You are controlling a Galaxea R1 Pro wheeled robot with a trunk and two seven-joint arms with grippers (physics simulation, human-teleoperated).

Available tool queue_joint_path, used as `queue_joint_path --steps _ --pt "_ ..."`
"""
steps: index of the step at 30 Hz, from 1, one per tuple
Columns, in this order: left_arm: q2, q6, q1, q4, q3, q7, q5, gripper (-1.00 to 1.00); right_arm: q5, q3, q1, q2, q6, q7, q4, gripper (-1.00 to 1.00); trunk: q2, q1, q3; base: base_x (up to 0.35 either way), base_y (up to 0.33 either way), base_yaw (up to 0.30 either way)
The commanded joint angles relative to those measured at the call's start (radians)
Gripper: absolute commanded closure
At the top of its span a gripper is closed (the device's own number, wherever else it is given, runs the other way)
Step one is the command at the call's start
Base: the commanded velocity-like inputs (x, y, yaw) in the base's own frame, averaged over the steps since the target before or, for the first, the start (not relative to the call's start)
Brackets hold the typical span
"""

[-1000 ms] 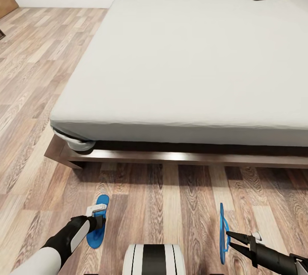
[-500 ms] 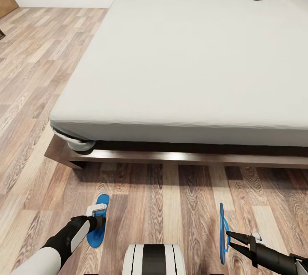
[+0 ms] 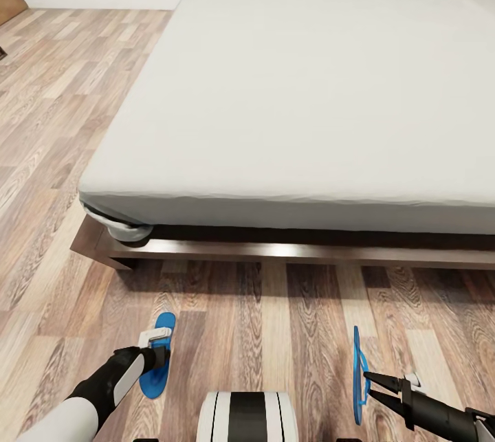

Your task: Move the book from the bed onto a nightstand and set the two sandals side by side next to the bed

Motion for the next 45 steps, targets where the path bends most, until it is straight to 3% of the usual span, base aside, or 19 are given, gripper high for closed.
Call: queue_joint_path --steps 1,45 --pt "0.001 0.004 0.000 -0.002 -0.008 0.009 0.010 1.00 -0.002 -0.001 0.000 0.000 0.009 0.001 0.000 1.00 0.000 0.000 -0.001 0.000 0.000 0.000" --pt "0.001 0.006 0.000 -0.002 -0.008 0.010 0.010 1.00 -0.002 -0.001 0.000 0.000 0.009 0.001 0.000 1.00 0.000 0.000 -0.001 0.074 0.049 0.000"
